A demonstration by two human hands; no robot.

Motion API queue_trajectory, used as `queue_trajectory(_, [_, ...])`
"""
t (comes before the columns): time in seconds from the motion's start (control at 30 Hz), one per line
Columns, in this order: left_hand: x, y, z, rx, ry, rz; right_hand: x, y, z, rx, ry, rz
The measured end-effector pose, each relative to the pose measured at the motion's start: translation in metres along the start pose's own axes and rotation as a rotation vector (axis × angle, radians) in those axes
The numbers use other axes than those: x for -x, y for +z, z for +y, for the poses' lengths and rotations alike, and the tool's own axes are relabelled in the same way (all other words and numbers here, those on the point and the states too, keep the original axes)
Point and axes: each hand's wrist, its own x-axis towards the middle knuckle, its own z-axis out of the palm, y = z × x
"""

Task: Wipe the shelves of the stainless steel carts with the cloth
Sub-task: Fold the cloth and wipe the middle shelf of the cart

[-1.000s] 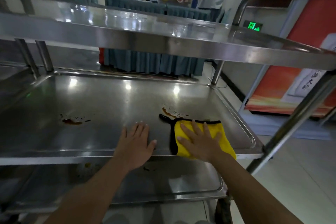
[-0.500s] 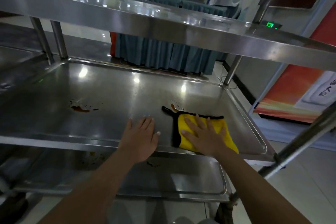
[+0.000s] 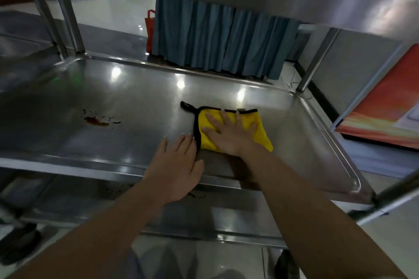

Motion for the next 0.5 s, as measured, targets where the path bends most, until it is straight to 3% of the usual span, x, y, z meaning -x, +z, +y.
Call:
queue_trajectory(0.2, [-0.009,0.003,0.008,0.031,0.01,-0.01,-0.001,0.0,0.039,0.007,0.008,0.046])
queue_trajectory(0.5, [-0.005,0.005,0.014,0.072,0.025,0.006,0.063,-0.006,0.137,0.02,0.327,0.052])
